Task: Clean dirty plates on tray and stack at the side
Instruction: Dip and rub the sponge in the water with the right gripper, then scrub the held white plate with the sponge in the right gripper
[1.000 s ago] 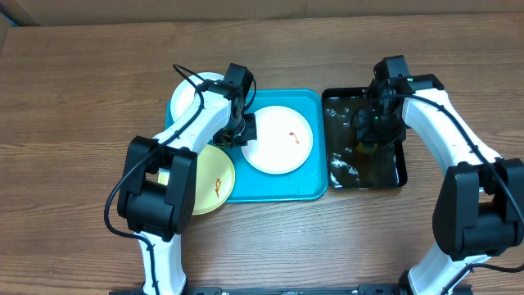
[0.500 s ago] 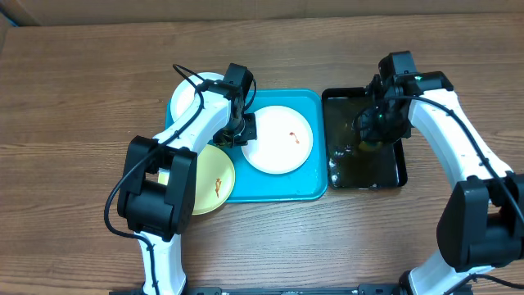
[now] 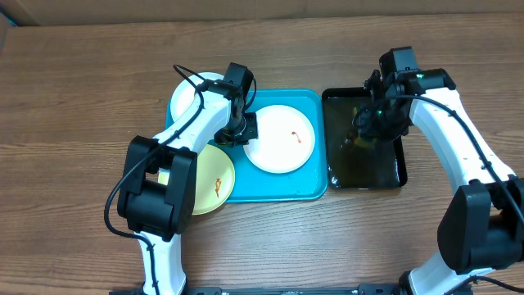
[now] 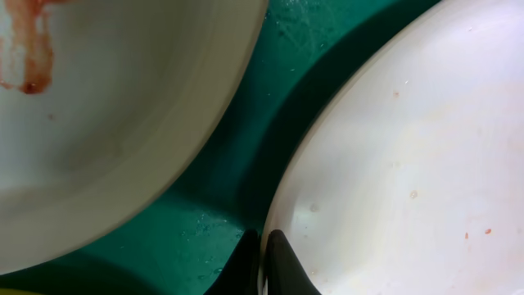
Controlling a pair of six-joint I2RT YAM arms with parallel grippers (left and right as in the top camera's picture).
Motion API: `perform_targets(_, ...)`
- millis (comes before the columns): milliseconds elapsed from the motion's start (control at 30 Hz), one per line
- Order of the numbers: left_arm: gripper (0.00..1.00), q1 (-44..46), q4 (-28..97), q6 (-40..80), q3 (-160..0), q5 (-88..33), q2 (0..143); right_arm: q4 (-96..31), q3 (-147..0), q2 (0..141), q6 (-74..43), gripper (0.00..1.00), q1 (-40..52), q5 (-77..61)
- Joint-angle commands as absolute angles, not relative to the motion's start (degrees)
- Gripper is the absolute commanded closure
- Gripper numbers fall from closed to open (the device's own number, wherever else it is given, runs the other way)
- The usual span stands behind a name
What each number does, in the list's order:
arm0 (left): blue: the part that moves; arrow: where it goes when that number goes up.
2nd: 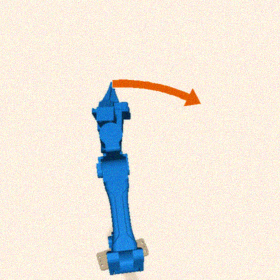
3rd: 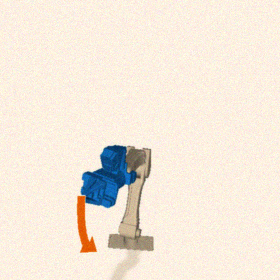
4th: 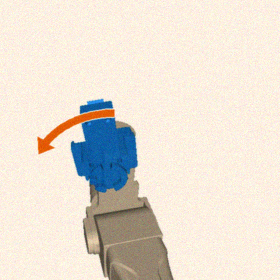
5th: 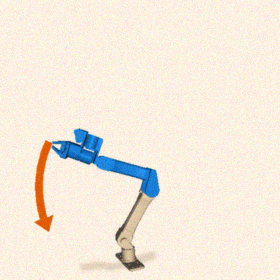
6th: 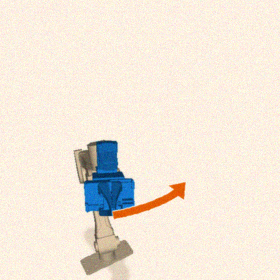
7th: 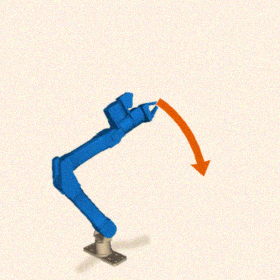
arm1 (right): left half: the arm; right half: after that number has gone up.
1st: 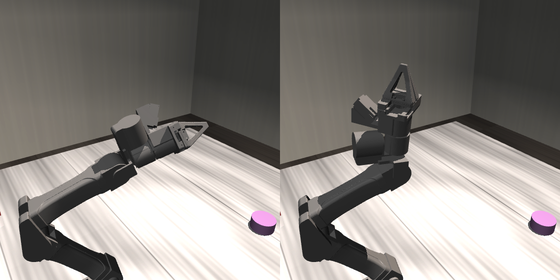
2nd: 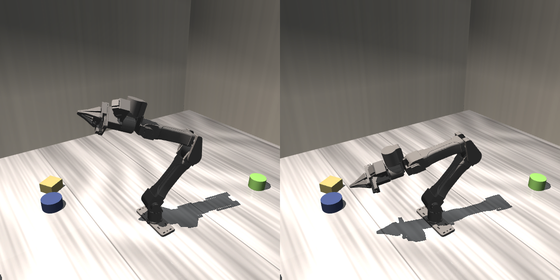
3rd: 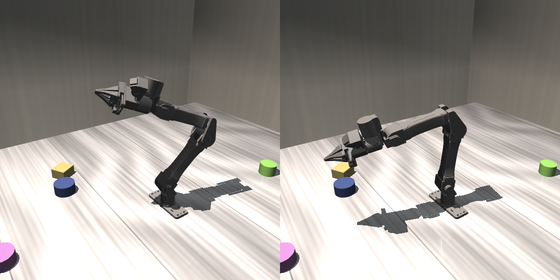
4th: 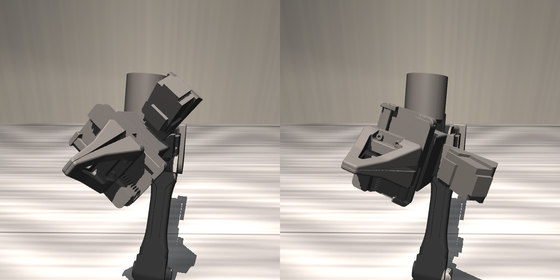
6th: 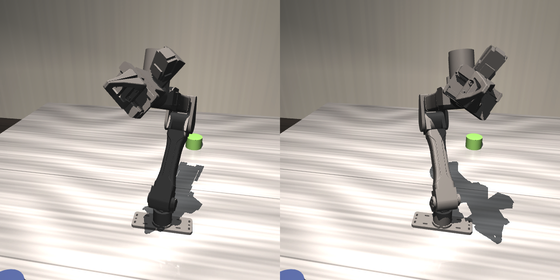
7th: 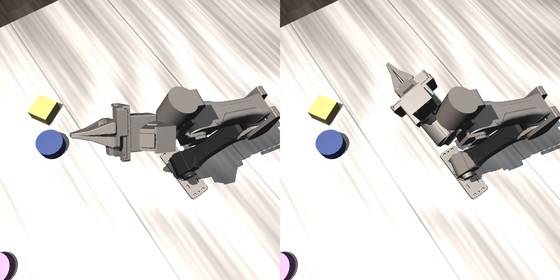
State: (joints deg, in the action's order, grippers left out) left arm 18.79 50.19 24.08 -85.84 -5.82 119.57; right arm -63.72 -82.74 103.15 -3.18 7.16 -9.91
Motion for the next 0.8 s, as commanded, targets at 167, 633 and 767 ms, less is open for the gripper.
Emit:
perform_targets(167, 0.96, 19.16, 50.33, 22.92, -85.56, -7.51, 120.55, -60.69, -85.36, 101.71, -1.91, 0.96, 7.97, -31.03)
perform_targets(633, 0.96, 19.18, 50.37, 22.94, -85.56, -7.53, 120.55, -51.7, -85.34, 104.81, -4.69, 0.96, 30.57, 12.38)
perform_targets(767, 0.96, 19.16, 50.72, 22.94, -85.56, -7.53, 120.55, -49.82, -85.12, 107.46, -4.69, 0.96, 32.86, 15.4)
